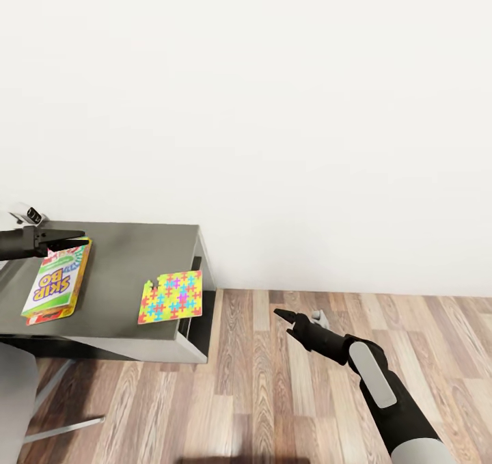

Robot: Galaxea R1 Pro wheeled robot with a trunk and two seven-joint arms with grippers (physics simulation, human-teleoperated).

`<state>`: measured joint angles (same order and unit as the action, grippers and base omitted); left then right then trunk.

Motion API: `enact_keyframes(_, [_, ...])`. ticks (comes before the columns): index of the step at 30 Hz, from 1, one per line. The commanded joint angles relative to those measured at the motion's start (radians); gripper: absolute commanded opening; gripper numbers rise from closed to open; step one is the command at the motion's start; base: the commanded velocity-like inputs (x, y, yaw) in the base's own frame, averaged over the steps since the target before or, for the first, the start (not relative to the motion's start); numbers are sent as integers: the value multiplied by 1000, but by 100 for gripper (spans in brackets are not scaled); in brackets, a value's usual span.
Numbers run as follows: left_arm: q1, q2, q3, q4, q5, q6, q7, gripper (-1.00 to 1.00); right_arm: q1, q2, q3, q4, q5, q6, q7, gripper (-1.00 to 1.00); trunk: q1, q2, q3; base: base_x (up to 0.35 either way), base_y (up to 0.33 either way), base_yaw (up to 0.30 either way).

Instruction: Put all the toys in the child's room - the three board games (two on the bed and one on the table), the two jigsaw puzzles on the table, and the tennis ball on the table - inside the toy box on the table in the child's room.

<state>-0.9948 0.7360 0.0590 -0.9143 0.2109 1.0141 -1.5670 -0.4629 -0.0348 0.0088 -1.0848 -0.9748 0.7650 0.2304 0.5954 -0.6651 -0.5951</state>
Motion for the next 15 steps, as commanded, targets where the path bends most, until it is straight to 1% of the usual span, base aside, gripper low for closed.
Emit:
enact_keyframes(1, [-1, 0, -1, 0, 0, 11, -4, 100, 0, 0, 1, 0, 2, 2, 3, 100, 0, -1, -1, 14, 0, 102])
enact_keyframes(9, [-1, 0, -1, 0, -1, 11, -4, 100, 0, 1, 2, 2, 3, 3, 3, 100, 0, -1, 4, 55, 26, 191])
enact_keyframes(15, [-1, 0, -1, 0, -1, 11, -4, 100, 0, -3, 0, 2, 1, 3, 3, 100, 0, -1, 5, 18, 10, 58])
